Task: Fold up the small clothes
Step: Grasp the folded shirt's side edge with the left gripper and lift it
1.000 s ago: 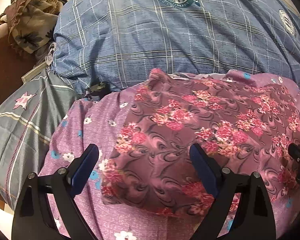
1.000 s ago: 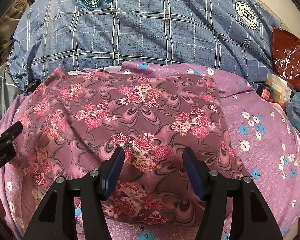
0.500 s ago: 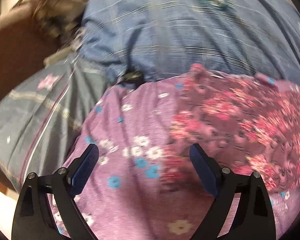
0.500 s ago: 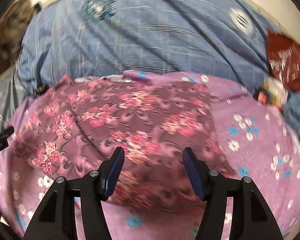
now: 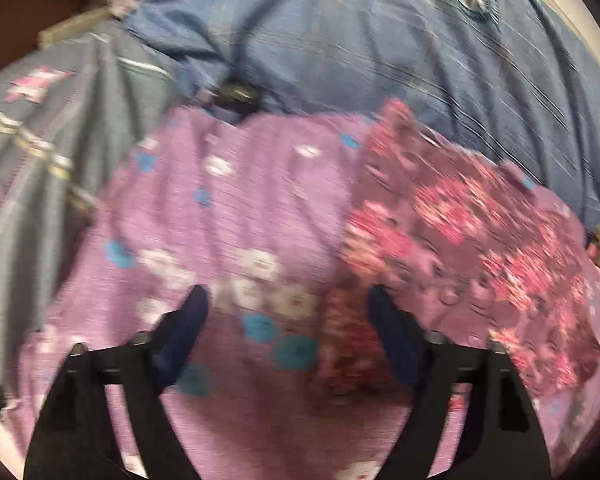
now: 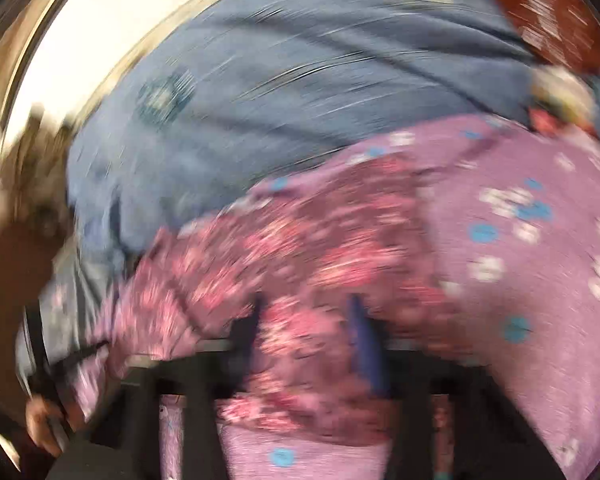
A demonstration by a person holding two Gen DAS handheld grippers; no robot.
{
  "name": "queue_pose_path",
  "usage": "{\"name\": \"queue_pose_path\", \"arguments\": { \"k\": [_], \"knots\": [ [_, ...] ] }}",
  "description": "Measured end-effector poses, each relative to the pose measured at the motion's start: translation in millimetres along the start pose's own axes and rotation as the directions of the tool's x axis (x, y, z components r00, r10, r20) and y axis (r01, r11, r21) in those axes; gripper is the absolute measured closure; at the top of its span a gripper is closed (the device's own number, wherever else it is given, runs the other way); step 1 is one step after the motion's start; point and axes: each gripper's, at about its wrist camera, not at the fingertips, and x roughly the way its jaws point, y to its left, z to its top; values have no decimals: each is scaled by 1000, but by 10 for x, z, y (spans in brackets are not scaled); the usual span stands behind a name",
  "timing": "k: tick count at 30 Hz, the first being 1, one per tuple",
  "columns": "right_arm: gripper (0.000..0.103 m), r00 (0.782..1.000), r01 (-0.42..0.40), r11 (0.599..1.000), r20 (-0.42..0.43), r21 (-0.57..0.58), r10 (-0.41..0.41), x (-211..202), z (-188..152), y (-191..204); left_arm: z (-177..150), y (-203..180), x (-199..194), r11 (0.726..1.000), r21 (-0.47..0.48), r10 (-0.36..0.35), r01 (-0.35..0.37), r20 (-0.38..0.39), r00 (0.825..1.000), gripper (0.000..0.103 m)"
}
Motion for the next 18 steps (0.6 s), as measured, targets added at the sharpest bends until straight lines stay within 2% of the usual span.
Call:
{"name": "queue_pose_path", "arguments": {
  "k": [1, 2, 3, 6, 7, 9, 12, 13, 14, 16, 17, 18],
  "knots": [
    [89, 999, -10, 1000, -32, -28, 9, 101, -25, 112, -14, -31, 50, 1000, 3, -18, 18, -19, 1000, 49],
    [89, 997, -22, 999, -69, -46, 19, 218, -61, 236, -28, -61, 100, 999, 3, -41, 41, -34, 999, 62],
    [89, 995, -27, 998, -100, -57, 21, 329, -96, 348, -43, -95, 136, 997, 2, -73, 73, -45, 996, 69],
    [88, 988, -41, 995, -153, -87, 27, 521, -171, 555, -29, -166, 111, 997, 16, -80, 81, -36, 996, 68],
    [88, 986, -44, 995, -162, -87, 29, 570, -180, 602, -29, -181, 102, 996, 21, -82, 82, -32, 996, 65],
    [84, 985, -46, 996, -172, -75, 33, 611, -205, 637, -17, -170, 138, 996, 9, -89, 90, -58, 994, 17],
    [84, 983, -36, 998, -182, -56, 26, 668, -233, 644, -41, -148, 220, 991, -11, -136, 136, -106, 985, 15],
    [84, 982, -30, 998, -187, -48, 21, 703, -240, 644, -55, -177, 220, 991, 7, -129, 130, -98, 987, 15],
    [84, 981, -28, 999, -192, -43, 19, 730, -233, 636, -67, -215, 201, 991, 29, -126, 129, -83, 989, 21],
    [84, 979, -24, 999, -201, -24, 19, 772, -233, 615, -85, -318, 180, 989, 77, -123, 127, -63, 990, 40],
    [84, 980, -23, 1000, -200, -16, 19, 773, -233, 604, -88, -362, 163, 986, 95, -130, 135, -55, 990, 57],
    [84, 980, -22, 1000, -198, -8, 20, 783, -232, 599, -90, -386, 152, 985, 100, -133, 138, -54, 990, 65]
  ]
}}
